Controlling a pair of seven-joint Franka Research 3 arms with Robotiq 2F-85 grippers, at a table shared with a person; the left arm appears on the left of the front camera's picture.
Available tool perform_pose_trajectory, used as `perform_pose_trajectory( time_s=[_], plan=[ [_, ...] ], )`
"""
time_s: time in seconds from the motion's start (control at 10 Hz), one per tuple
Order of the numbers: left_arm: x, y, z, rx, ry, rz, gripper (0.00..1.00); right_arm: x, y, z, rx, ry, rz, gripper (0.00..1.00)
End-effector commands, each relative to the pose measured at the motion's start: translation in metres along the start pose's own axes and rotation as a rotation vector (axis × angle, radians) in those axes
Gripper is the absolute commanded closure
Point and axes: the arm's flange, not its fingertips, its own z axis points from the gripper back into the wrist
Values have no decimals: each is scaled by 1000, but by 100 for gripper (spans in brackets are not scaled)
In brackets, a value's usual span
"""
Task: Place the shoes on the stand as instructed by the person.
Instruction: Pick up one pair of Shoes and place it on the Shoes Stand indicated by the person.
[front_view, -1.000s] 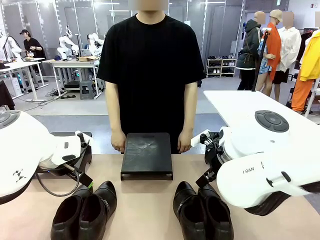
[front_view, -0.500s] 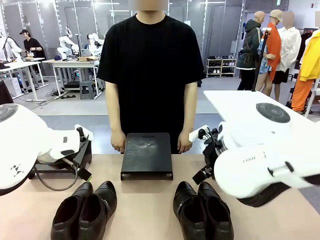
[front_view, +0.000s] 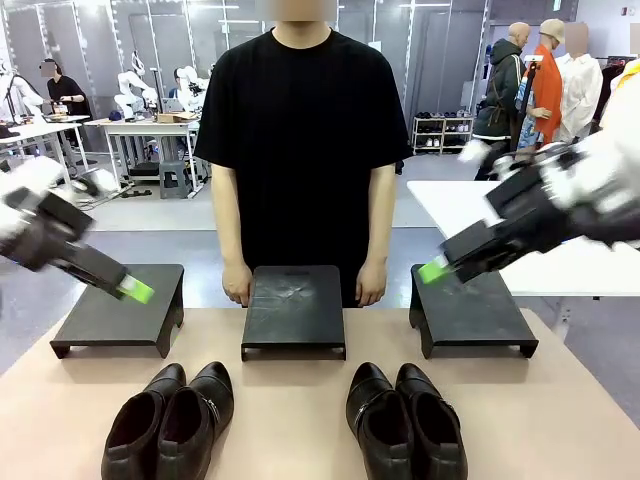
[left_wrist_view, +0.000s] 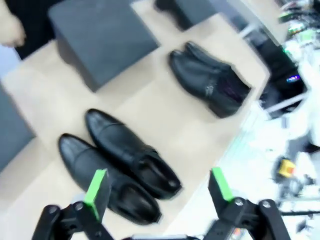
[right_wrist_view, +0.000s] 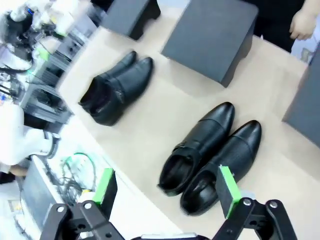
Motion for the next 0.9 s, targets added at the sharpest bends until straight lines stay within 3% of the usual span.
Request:
perform_pose_trajectory(
  time_s=[0.0, 0.2, 0.3, 0.4, 0.5, 0.7, 0.8],
  plan=[
    [-23, 34, 57, -187, -74, 104, 0, -32, -32, 44, 151, -68, -101, 0],
    [-59, 67, 103, -401, -199, 131, 0, -76, -70, 96, 303, -204, -200, 0],
    [-87, 94, 128, -414, -306, 198, 0, -108, -93, 122, 350, -251, -264, 0],
    [-116, 112, 144, -403, -386, 236, 0, -133, -115, 142, 316, -354, -362, 0],
    [-145, 123, 155, -389, -462, 273, 0, -156, -123, 151, 340, -386, -374, 0],
    [-194, 134, 169, -352, -556, 361, 0, -200, -138, 159, 312, -431, -477, 0],
    [-201, 131, 179, -317, -563, 373, 0, -215, -139, 162, 324, -442, -474, 0]
  ],
)
